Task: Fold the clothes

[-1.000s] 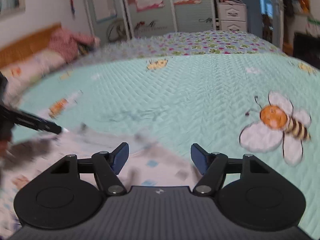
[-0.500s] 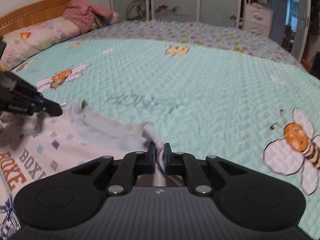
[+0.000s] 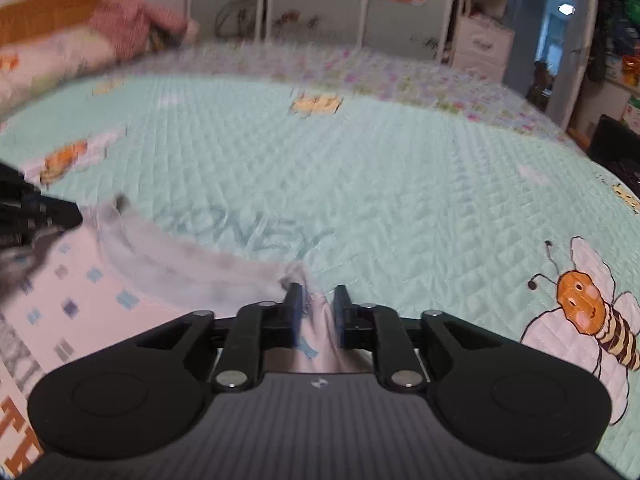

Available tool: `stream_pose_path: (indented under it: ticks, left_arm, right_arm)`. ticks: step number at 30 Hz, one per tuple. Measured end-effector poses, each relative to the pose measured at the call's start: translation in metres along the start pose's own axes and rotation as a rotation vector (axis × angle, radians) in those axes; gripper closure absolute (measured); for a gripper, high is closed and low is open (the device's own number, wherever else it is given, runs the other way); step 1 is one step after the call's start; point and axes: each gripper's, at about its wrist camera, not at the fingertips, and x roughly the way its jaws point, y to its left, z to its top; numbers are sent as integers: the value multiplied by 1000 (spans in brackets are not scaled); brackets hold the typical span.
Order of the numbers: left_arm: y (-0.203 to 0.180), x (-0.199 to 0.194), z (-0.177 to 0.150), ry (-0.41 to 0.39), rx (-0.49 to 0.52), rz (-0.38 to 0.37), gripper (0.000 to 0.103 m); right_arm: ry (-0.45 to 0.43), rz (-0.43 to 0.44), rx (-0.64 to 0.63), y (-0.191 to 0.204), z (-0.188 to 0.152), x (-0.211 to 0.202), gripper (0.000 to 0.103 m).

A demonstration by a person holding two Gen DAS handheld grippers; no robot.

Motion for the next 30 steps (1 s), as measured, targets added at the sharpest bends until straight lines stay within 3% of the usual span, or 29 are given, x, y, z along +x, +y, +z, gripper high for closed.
stream_pose_path:
  ticks: [1, 3, 7, 10, 13, 18, 20, 24, 30]
  left_arm:
    - [5, -7, -1, -7, -41, 10, 69]
    - [18, -30, -5, -30, -139, 11, 68]
    - [41, -101, -30, -58, -332, -62, 62]
    - [45, -158, -72, -1, -439, -196, 61]
    - [34, -209, -121, 67, -473, -300, 61]
    - [27, -253, -193, 174, -633, -367, 60]
    - [24, -261, -210, 175, -679, -350, 60]
    - [16, -268, -215, 138, -588, -202, 60]
    - [19, -267, -221, 119, -499, -169, 60]
  right_arm:
    - [-2, 4, 47, -6, -1, -8, 67]
    - [-14, 14, 146, -19, -5, -25, 66]
    - [-96, 94, 399, -47, -37, -104, 61]
    - [-94, 174, 475, -45, -82, -173, 54]
    - [-55, 199, 528, -32, -134, -237, 48]
    - [23, 205, 678, -3, -212, -310, 44]
    - [24, 225, 720, 12, -232, -330, 44]
    - [17, 242, 702, 45, -242, -353, 44]
    - [48, 205, 700, 66, -239, -368, 44]
